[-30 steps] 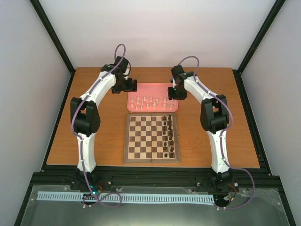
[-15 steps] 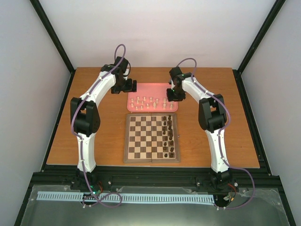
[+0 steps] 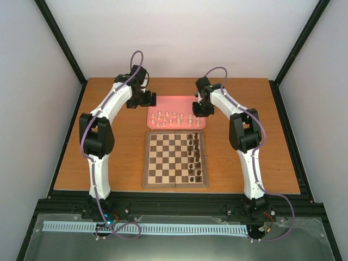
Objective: Set up the chess pieces on the board
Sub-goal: Pick up the chess piece from the storage box.
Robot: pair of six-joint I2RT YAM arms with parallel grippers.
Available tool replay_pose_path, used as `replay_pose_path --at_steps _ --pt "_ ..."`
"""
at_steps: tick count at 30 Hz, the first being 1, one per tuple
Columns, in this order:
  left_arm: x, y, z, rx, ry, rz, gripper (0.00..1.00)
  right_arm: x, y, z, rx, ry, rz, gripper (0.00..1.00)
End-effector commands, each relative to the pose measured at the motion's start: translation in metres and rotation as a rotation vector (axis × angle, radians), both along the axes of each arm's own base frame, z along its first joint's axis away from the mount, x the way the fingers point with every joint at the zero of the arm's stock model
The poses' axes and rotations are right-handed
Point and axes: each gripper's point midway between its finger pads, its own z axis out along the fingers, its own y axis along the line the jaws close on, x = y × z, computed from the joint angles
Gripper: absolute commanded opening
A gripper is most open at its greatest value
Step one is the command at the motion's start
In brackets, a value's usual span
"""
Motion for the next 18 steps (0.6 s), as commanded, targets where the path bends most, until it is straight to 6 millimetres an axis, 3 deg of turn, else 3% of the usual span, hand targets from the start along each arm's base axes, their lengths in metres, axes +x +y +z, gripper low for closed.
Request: replay_pose_path --at_steps 1,4,8,14,18 --pt "-0.003 0.006 0.026 -0.001 -0.052 -0.007 1.00 -0.002 0.004 0.002 -0.003 0.010 0.002 0.13" --pt "-0.004 0.006 0.028 -0.002 -0.057 -0.006 1.00 0.000 0.001 0.006 -0.018 -0.009 0.000 0.10" --pt "-0.005 0.008 0.031 -0.003 -0.065 -0.003 1.00 0.013 -0.006 0.028 -0.055 -0.085 0.002 0.09" --pt "-0.004 0.009 0.040 -0.008 -0.088 0.001 1.00 0.036 -0.008 0.097 -0.065 -0.267 -0.002 0.09" --pt "-0.004 0.016 0.043 -0.002 -0.093 0.017 1.00 0.032 0.003 0.133 -0.048 -0.322 0.022 0.09"
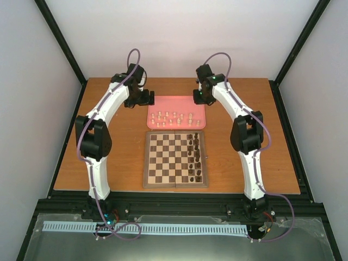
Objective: Set up the chess pieces on the board
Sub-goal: Pick up the chess piece from the storage box, then place the chess piece on the chessboard.
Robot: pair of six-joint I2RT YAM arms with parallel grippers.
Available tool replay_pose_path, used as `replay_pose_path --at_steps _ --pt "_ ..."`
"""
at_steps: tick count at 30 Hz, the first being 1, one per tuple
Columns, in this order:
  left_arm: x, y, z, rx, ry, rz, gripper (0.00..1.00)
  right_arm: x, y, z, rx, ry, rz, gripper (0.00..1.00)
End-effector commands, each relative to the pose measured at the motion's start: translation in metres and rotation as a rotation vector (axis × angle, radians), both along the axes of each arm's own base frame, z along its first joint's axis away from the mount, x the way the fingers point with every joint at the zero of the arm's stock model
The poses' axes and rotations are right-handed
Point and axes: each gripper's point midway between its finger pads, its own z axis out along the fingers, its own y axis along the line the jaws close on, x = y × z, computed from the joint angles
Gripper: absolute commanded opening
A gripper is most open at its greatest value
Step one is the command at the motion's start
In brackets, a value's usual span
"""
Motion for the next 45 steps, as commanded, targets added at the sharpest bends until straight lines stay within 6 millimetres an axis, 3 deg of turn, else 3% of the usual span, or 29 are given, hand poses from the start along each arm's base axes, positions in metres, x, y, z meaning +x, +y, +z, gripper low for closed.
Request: replay_pose_path --at_steps 1,4,7,14,20,27,38,45 --pt "0.001 0.014 0.024 0.007 -0.057 0.021 1.00 -0.003 0.014 0.081 0.012 -0.146 0.046 0.09" --pt "-0.002 0.036 0.017 -0.002 -0.032 0.078 1.00 -0.023 0.036 0.093 0.041 -0.131 0.094 0.09" --pt "-0.009 0.067 0.010 -0.017 -0.004 0.153 1.00 -0.050 0.069 0.103 0.068 -0.122 0.176 0.09" --pt "-0.030 0.123 0.024 0.031 -0.042 0.281 1.00 -0.112 0.136 0.108 0.096 -0.078 0.362 0.09" --pt "-0.046 0.136 0.021 0.071 -0.016 0.348 1.00 -0.156 0.178 0.089 0.086 -0.010 0.495 0.09" --pt "-0.052 0.136 0.027 0.052 -0.028 0.371 1.00 -0.206 0.208 0.051 0.026 0.103 0.634 0.09" --pt "-0.052 0.135 0.033 0.035 -0.052 0.375 1.00 -0.210 0.225 0.003 -0.011 0.167 0.663 0.09" --pt "-0.053 0.132 0.035 0.030 -0.060 0.356 1.00 -0.201 0.231 -0.010 -0.039 0.137 0.633 0.08"
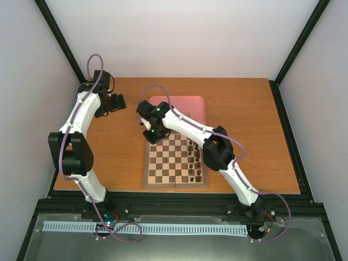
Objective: Set up the chess pieces on the board
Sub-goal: Place the chess piece on the chessboard.
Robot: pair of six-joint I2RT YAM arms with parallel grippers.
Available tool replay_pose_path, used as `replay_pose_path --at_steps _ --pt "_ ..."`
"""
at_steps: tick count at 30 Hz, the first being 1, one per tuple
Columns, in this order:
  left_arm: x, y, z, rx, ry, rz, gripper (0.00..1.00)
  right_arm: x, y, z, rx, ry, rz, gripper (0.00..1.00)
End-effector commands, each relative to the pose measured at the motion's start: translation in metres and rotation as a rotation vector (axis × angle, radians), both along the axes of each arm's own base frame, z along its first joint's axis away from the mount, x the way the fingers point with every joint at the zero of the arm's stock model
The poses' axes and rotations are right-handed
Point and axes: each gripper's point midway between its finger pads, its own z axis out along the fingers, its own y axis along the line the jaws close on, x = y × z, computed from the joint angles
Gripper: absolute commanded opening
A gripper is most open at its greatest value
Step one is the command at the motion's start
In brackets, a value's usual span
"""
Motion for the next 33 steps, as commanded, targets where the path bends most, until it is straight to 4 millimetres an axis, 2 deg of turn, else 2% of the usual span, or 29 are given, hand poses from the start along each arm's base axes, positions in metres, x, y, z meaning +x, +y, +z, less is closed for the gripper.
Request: replay_pose_path --at_steps 1,9,13,19,33 --pt "0.000 -0.001 0.016 -0.006 -0.051 -0.003 1.00 0.008 0.010 0.006 0.011 -0.050 -0.009 0.08" --pt "0.000 -0.005 0.017 -0.024 -0.055 -0.017 1.00 0.005 0.014 0.001 -0.008 -0.058 0.009 0.08" --pt "-0.001 -0.003 0.016 -0.016 -0.052 -0.019 1.00 -0.003 0.015 0.003 -0.014 -0.054 0.028 0.09" --pt "-0.002 -0.005 0.010 -0.026 -0.040 -0.021 1.00 -0.016 0.009 -0.004 -0.045 -0.014 0.044 0.08" --pt "0.000 -0.007 0.007 -0.033 -0.038 -0.029 1.00 -0.019 0.009 -0.020 -0.064 0.009 0.055 0.09"
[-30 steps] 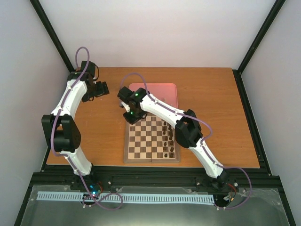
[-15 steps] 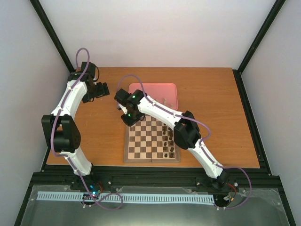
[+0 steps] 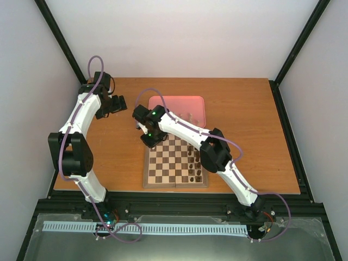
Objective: Set up the chess pieces on the board
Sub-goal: Place the chess piece on the chessboard.
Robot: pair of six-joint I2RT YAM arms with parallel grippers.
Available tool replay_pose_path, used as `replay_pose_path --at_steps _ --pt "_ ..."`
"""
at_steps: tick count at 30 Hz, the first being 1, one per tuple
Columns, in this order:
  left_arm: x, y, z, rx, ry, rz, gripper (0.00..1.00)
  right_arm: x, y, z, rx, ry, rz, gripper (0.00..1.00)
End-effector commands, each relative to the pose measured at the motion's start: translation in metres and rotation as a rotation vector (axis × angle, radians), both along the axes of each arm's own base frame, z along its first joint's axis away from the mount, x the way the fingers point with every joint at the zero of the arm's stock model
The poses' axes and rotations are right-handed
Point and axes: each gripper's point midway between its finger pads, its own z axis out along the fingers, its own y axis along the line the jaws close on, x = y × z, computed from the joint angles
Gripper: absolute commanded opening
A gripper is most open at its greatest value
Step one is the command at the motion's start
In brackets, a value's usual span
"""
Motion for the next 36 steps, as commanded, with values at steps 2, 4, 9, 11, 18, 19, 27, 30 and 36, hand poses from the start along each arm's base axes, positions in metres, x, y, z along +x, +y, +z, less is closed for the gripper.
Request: replay_pose_path --at_steps 2,4,9,11,18,19,27,30,36 --pt "0.003 -0.002 0.013 -0.004 -0.043 -0.016 1.00 -0.006 0.000 -0.014 -0.027 0.026 0.022 0.10" --pt "0.004 -0.001 0.013 -0.002 -0.042 -0.015 1.00 -0.008 0.000 -0.018 -0.029 0.036 0.025 0.11" --pt "0.003 -0.002 0.012 -0.006 -0.041 -0.019 1.00 -0.009 -0.001 -0.022 -0.036 0.046 0.025 0.13" --pt "0.003 -0.002 0.011 -0.007 -0.039 -0.019 1.00 -0.010 -0.002 -0.024 -0.041 0.048 0.023 0.13" --pt "0.002 -0.003 0.013 -0.009 -0.043 -0.022 1.00 -0.011 -0.002 -0.019 -0.036 0.036 0.029 0.38" --pt "0.002 -0.002 0.013 -0.010 -0.045 -0.021 1.00 -0.010 -0.001 -0.017 -0.030 0.028 0.031 0.43" --pt "0.002 -0.005 0.015 -0.020 -0.049 -0.028 1.00 -0.005 0.006 0.017 0.034 -0.049 0.043 0.63" --pt "0.001 -0.005 0.016 -0.020 -0.049 -0.028 1.00 0.009 0.009 0.053 0.078 -0.139 0.029 0.69" --pt "0.000 -0.006 0.018 -0.026 -0.058 -0.031 1.00 0.044 -0.015 0.114 0.159 -0.238 -0.079 0.71"
